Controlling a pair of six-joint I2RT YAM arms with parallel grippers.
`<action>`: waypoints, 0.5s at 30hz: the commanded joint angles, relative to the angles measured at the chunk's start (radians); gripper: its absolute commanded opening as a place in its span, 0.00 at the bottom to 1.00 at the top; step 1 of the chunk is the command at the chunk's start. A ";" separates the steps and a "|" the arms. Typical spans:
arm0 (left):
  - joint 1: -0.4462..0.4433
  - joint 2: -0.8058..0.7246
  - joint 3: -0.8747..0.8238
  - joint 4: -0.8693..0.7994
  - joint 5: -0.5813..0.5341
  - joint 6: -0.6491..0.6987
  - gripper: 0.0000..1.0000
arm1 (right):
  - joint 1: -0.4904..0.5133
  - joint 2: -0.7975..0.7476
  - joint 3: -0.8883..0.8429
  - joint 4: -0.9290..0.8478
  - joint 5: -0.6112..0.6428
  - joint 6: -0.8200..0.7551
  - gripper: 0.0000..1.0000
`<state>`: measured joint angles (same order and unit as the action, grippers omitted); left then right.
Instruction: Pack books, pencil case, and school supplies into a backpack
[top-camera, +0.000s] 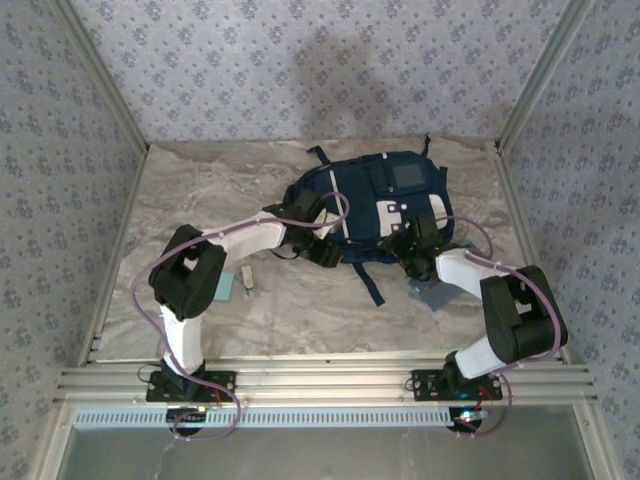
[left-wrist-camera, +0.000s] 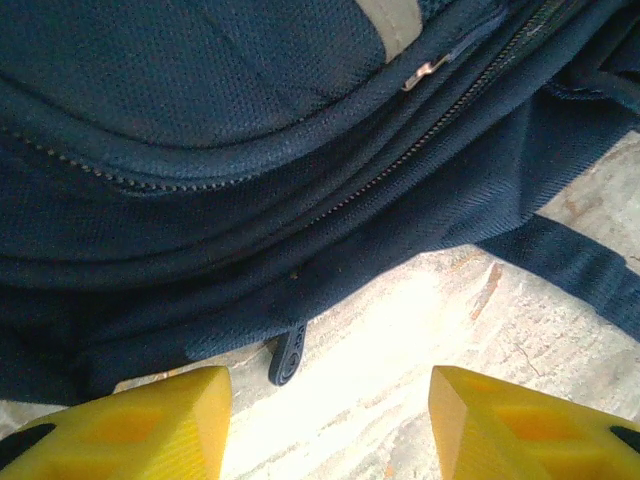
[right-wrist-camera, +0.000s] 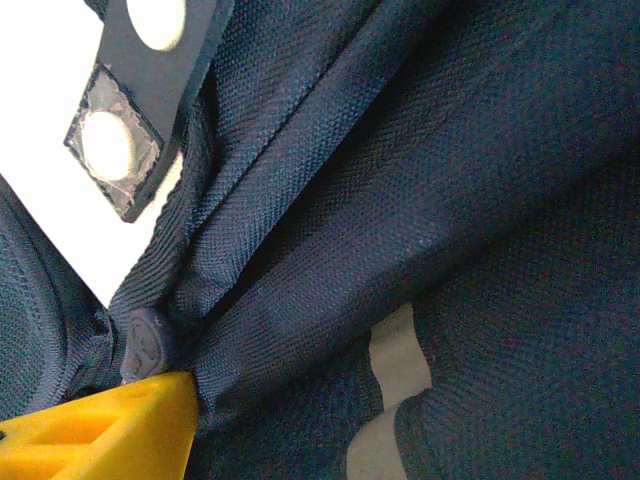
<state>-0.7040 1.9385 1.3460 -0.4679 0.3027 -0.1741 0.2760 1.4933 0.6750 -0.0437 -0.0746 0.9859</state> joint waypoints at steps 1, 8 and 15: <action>-0.018 0.045 0.046 -0.004 -0.001 0.008 0.52 | -0.008 0.009 0.020 0.022 -0.005 -0.013 0.70; -0.049 0.079 0.047 -0.021 -0.110 -0.014 0.48 | -0.008 0.009 0.016 0.034 -0.008 -0.005 0.70; -0.083 0.141 0.076 -0.087 -0.221 -0.015 0.39 | -0.007 0.006 0.009 0.040 -0.010 0.003 0.70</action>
<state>-0.7753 2.0323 1.4055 -0.5087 0.1490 -0.1886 0.2741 1.4933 0.6750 -0.0326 -0.0822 0.9863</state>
